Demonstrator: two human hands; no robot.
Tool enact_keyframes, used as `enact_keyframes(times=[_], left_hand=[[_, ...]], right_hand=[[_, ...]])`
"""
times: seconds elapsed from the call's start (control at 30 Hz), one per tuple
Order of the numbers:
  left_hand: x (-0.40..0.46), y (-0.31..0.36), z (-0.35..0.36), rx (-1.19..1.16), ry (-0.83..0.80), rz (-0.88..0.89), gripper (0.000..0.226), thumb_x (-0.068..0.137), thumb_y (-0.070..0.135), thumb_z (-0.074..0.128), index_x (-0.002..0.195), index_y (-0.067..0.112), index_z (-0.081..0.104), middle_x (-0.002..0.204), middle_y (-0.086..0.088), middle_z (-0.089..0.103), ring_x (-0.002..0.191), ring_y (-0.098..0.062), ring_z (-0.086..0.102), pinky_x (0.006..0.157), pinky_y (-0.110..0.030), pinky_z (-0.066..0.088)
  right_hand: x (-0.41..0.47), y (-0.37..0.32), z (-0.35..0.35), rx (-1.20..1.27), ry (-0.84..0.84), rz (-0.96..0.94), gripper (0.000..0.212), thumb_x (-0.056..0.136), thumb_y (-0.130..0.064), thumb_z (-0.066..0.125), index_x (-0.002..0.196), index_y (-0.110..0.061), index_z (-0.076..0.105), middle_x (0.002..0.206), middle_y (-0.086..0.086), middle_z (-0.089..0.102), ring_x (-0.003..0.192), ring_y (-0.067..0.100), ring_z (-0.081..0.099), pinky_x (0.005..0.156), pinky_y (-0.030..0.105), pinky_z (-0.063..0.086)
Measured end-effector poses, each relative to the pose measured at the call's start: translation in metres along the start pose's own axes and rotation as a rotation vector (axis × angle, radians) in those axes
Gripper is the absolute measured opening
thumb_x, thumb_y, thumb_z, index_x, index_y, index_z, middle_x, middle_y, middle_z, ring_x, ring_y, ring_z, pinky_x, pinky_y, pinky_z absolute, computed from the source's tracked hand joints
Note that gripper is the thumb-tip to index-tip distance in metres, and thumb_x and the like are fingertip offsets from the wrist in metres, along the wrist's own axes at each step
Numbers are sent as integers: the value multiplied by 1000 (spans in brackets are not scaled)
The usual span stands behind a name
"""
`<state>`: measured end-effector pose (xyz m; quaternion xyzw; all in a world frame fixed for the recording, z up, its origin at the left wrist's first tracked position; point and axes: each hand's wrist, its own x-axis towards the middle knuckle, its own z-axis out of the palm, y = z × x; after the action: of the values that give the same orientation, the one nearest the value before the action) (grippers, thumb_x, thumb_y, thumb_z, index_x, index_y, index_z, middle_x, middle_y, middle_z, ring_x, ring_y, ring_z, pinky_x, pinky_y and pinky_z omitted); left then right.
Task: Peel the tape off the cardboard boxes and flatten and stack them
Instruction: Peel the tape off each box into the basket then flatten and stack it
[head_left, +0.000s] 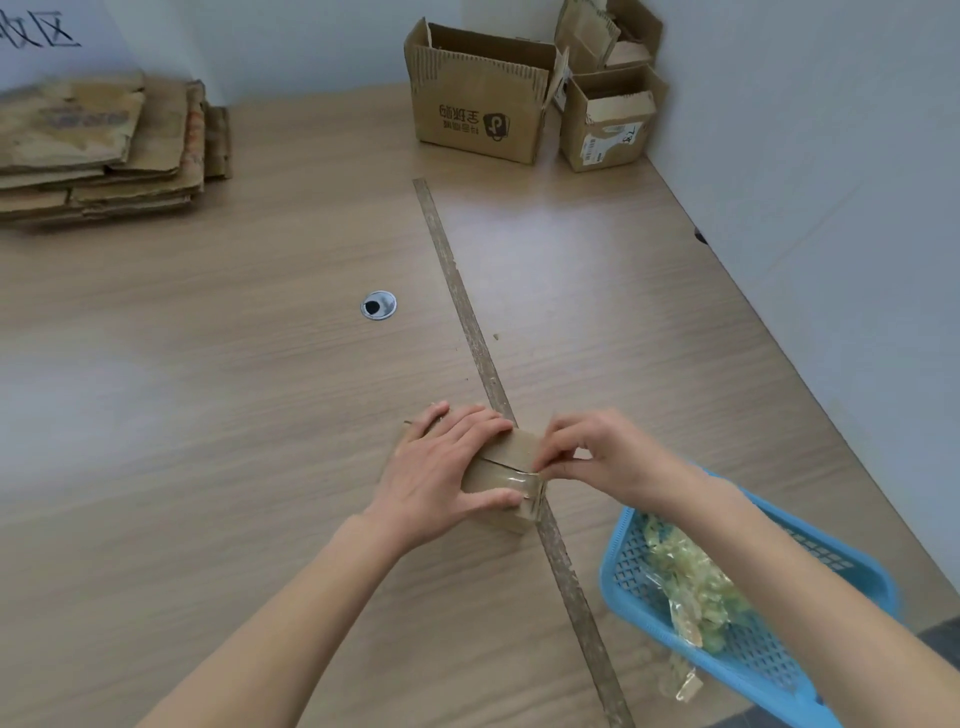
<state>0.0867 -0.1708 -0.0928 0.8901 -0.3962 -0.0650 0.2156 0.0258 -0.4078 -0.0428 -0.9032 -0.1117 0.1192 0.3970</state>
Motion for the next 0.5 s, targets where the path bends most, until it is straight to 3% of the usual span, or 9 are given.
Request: enact_keyframes(times=[0.07, 0.17, 0.3, 0.37, 0.43, 0.5], left_hand=[[-1, 0, 0, -9, -5, 1, 81, 81, 83, 53, 146, 34, 46, 151, 20, 46, 148, 1, 27, 126, -37, 11], [-2, 1, 0, -43, -12, -9, 86, 78, 82, 56, 146, 32, 44, 149, 18, 48, 146, 2, 26, 126, -34, 7], [1, 5, -2, -133, -15, -75, 104, 67, 81, 69, 147, 26, 34, 137, 16, 54, 136, 2, 36, 124, -24, 7], [1, 6, -3, -214, 10, -136, 115, 59, 79, 75, 150, 29, 26, 138, 17, 52, 136, 6, 28, 120, -17, 8], [1, 3, -1, -235, 29, -124, 124, 57, 80, 77, 155, 30, 19, 154, 15, 42, 142, 8, 21, 121, -18, 9], [0, -2, 1, -221, 58, -82, 132, 56, 83, 75, 160, 29, 14, 167, 13, 17, 151, 5, 10, 125, -23, 1]], right_hand=[[9, -4, -2, -100, -56, -70, 4, 88, -16, 78, 91, -13, 80, 88, -3, 68, 80, 11, 63, 77, 33, 51], [23, -12, 5, -149, -126, -102, 4, 91, -16, 73, 90, -12, 75, 88, -12, 59, 77, -2, 56, 73, 20, 44], [49, -22, 20, -74, 118, -124, 3, 90, -9, 73, 88, -11, 74, 86, -11, 60, 77, 4, 56, 73, 19, 45], [61, -21, 23, -37, 192, -94, 5, 87, -7, 76, 87, -13, 75, 85, -8, 63, 77, 9, 60, 73, 24, 49], [64, -15, 26, -47, 226, -43, 6, 86, -7, 77, 87, -13, 77, 84, -5, 66, 75, 8, 58, 71, 31, 49], [55, -6, 26, -50, 244, -31, 4, 89, -14, 75, 91, -15, 78, 88, -5, 68, 76, 7, 59, 72, 35, 50]])
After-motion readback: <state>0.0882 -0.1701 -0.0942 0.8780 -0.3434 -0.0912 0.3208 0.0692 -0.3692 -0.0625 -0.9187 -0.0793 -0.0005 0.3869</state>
